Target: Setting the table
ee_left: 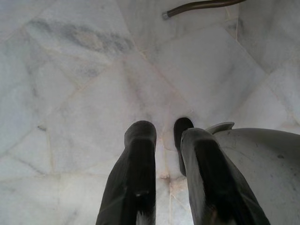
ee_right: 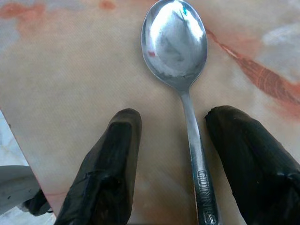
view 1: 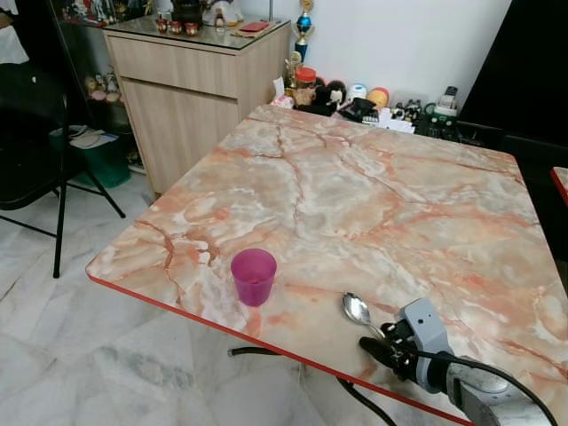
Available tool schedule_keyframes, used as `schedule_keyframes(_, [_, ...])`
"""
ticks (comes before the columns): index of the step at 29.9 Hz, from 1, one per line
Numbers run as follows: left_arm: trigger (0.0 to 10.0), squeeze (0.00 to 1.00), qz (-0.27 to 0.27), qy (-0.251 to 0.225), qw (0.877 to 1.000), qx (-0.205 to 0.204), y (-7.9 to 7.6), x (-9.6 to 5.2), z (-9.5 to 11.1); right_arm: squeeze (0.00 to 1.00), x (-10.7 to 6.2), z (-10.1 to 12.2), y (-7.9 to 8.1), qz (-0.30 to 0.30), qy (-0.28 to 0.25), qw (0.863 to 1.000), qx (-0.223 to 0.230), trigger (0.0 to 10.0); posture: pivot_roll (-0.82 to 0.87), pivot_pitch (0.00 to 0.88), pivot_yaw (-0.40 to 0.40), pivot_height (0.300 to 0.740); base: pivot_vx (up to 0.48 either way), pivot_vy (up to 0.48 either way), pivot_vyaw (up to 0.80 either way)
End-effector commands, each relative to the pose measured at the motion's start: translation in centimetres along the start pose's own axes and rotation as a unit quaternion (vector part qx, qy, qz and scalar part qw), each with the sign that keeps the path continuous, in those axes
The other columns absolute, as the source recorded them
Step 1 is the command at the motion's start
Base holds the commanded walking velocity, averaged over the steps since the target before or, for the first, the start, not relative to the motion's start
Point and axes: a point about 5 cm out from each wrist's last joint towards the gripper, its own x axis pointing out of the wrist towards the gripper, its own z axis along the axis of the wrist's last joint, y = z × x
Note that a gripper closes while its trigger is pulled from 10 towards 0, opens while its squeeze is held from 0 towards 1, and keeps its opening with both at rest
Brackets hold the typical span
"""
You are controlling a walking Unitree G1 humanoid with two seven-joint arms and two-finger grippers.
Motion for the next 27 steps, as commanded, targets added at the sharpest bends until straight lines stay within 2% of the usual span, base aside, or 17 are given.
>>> schedule_keyframes(1, [10.0, 0.00, -0.002, 0.015, 1.000, -0.001, 0.1, -0.3, -0.7, 0.00, 0.1, -0.1, -0.2, -0.003, 0.002, 1.000, -0.004, 10.0, 0.10, 0.077, -0.050, 0.740, 0.000, 0.000, 0.00])
schedule_keyframes(6, [10.0, 0.00, -0.002, 0.015, 1.000, -0.001, 0.1, -0.3, -0.7, 0.00, 0.7, 0.0, -0.7, -0.003, 0.002, 1.000, -0.004, 10.0, 0.10, 0.075, -0.048, 0.740, 0.000, 0.000, 0.00])
schedule_keyframes(13, [10.0, 0.00, -0.003, 0.016, 1.000, 0.001, 0.2, -0.3, -0.7, 0.00, 1.1, -0.7, -0.6, 0.013, 0.011, 1.000, -0.002, 10.0, 0.10, 0.066, -0.047, 0.740, 0.000, 0.000, 0.00])
schedule_keyframes(14, [10.0, 0.00, -0.003, 0.016, 1.000, 0.002, 0.2, -0.3, -0.7, 0.00, 1.1, -1.0, -0.5, 0.017, 0.013, 1.000, -0.001, 9.6, 0.10, 0.064, -0.046, 0.740, 0.000, 0.000, 0.00])
schedule_keyframes(15, [10.0, 0.00, -0.003, 0.016, 1.000, 0.002, 0.2, -0.3, -0.7, 0.00, 1.2, -1.1, -0.4, 0.020, 0.015, 1.000, 0.001, 9.6, 0.10, 0.064, -0.046, 0.740, 0.000, 0.000, 0.00])
schedule_keyframes(16, [10.0, 0.00, -0.003, 0.016, 1.000, 0.002, 0.2, -0.3, -0.7, 0.00, 1.2, -1.3, -0.3, 0.024, 0.015, 1.000, 0.002, 4.6, 0.10, 0.062, -0.046, 0.740, 0.000, 0.000, 0.00])
schedule_keyframes(17, [10.0, 0.00, -0.004, 0.016, 1.000, 0.003, 0.2, -0.3, -0.7, 0.00, 1.3, -1.5, -0.2, 0.027, 0.017, 0.999, 0.002, 1.7, 0.10, 0.061, -0.046, 0.740, 0.000, 0.000, 0.00])
schedule_keyframes(18, [10.0, 0.00, -0.004, 0.016, 1.000, 0.003, 0.2, -0.3, -0.7, 0.00, 1.3, -1.6, 0.0, 0.030, 0.017, 0.999, 0.002, 1.7, 0.10, 0.061, -0.045, 0.740, 0.000, 0.000, 0.00])
schedule_keyframes(19, [10.0, 0.00, -0.005, 0.016, 1.000, 0.003, 0.2, -0.3, -0.7, 0.00, 1.3, -1.7, 0.0, 0.031, 0.018, 0.999, 0.002, 0.0, 0.10, 0.063, -0.045, 0.740, 0.000, 0.000, 0.00])
schedule_keyframes(27, [10.0, 0.00, -0.006, 0.014, 1.000, 0.002, 0.2, -0.2, -0.5, 0.00, 1.4, -2.2, -0.1, 0.030, 0.026, 0.999, 0.000, 0.0, 0.10, 0.076, -0.045, 0.740, 0.000, 0.000, 0.00])
